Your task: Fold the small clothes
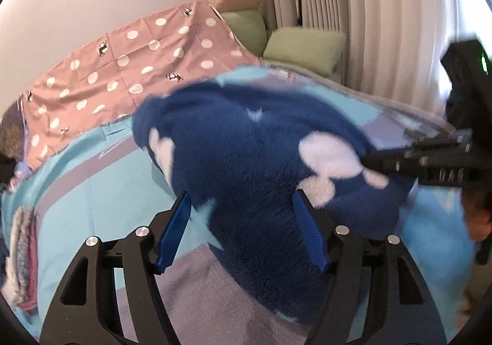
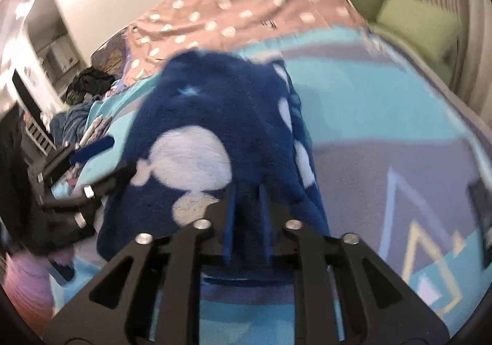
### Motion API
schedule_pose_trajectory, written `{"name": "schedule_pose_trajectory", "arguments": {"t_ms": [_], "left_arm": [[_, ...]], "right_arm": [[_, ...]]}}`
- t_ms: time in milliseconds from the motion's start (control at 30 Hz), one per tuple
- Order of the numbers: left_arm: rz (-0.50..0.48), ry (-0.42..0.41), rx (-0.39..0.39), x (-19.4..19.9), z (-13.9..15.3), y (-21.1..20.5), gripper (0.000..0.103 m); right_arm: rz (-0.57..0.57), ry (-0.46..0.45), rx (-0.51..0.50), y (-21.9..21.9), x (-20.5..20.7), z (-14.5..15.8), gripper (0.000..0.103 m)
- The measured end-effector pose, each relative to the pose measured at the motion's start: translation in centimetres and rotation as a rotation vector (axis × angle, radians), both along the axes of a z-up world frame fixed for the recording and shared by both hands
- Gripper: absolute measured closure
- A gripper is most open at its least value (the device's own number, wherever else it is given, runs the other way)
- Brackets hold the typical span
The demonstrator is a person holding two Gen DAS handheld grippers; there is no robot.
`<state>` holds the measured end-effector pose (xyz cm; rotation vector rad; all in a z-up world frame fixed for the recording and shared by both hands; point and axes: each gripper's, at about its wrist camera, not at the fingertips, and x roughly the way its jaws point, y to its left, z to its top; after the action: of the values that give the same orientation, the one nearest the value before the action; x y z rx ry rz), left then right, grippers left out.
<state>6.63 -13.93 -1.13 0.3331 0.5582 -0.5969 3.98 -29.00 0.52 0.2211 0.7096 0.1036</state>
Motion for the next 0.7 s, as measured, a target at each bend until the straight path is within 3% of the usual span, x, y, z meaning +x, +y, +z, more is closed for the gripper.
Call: {"name": "schedule_pose_trajectory", "arguments": {"t_ms": [67,133,233,333,400,433,467,500,567,700], "left_arm": [[0.031,-0.005,-0.086,1.0,2.4,1.3,0.036],[0.057,0.004,-0.146,3.0,4.1,1.9,0.052],[0.099,0.091,-0.241,7.7,5.5,2.1,0.069],[0.125,0.199,-0.308,12.4,4.6,1.2,0.070],[0.137,0.266,-0.264,15.3,2.3,-0.4,0.069],[0.146,0.277,-0.178,16.1,0.4,-1.6,0.069],[0.134,0.263,-0.040,16.8,-2.4,-3.4,0.069],[0.126,0.216,0.027,16.8,-3.8,-4.3,0.068],[0.154,0.183,0.038,16.3,-4.1,-5.2,0.069],[0.146,0.171,0.033,16.0,-4.2,-4.9,0.069]], "right_arm": [[0.019,-0.046,-0.040,0.7,0.5,1.8,0.077],[0.038,-0.071,-0.031,1.1,1.7,3.3,0.077],[0.092,-0.092,0.061,1.0,4.6,4.6,0.084],[0.047,-0.021,0.101,0.2,8.0,3.3,0.084],[-0.031,0.128,0.044,-0.6,11.1,-0.8,0.087],[-0.029,0.158,0.062,-1.0,11.9,-2.7,0.087],[-0.024,0.165,0.099,-1.6,12.5,-4.7,0.087],[-0.026,0.161,0.146,-2.3,12.4,-5.3,0.087],[-0.027,0.165,0.191,-3.0,12.2,-5.4,0.087],[-0.003,0.154,0.096,-1.8,12.3,-4.7,0.087]]}}
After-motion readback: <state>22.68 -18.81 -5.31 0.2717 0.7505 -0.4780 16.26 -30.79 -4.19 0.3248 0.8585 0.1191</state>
